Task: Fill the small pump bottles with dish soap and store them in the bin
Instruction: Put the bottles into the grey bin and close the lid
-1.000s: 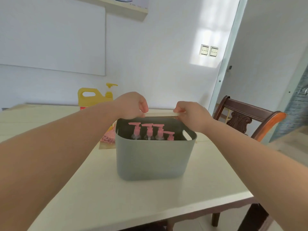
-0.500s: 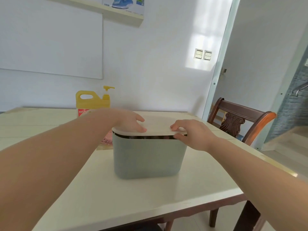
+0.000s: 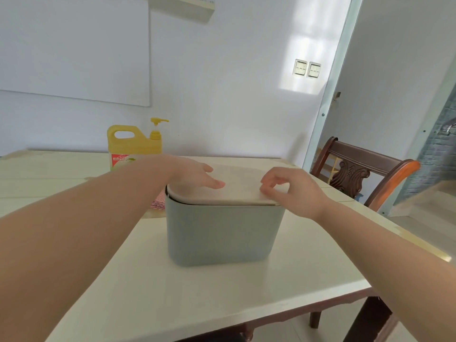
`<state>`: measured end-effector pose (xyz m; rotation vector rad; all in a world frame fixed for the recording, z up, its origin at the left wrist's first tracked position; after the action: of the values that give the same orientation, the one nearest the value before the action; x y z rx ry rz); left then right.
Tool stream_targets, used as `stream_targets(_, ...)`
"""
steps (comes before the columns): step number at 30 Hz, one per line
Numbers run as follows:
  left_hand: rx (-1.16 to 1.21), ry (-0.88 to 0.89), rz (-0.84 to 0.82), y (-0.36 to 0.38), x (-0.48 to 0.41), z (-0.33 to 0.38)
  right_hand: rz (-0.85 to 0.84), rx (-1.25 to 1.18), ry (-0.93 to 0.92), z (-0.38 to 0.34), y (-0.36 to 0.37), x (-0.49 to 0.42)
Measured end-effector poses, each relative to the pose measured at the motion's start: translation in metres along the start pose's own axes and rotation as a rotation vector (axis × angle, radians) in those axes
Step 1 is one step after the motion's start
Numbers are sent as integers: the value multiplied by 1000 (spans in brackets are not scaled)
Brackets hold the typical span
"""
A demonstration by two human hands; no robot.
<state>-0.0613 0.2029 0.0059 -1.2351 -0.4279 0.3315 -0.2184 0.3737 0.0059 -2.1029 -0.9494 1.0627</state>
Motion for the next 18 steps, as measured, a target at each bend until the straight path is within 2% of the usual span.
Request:
stream_targets(2, 20, -8, 0, 2, -3, -2, 65, -136, 174, 8, -2, -14)
stream_targets(4, 31, -26, 7, 2, -6, -7, 100, -164, 377, 22, 1, -27)
stream_targets(8, 17, -82, 52, 0, -9, -16, -54, -178, 683, 48, 18, -42)
stream_targets(11, 71, -77, 53, 1, -8, -20, -129, -211, 740, 54, 27, -45)
stream_targets(18, 122, -68, 130, -7, -1, -22, -149, -222, 713, 54, 19, -48)
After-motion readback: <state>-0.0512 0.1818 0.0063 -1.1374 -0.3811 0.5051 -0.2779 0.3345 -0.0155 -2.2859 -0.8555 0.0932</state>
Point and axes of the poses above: each hand's wrist, its own x-axis away from the middle knuckle, its own y-axis out of the palm, z = x × y, the point moved 5 cm from there along -x, towards the middle knuckle, and after that the axes turned 14 degrees about y, right-handed, at the moved point
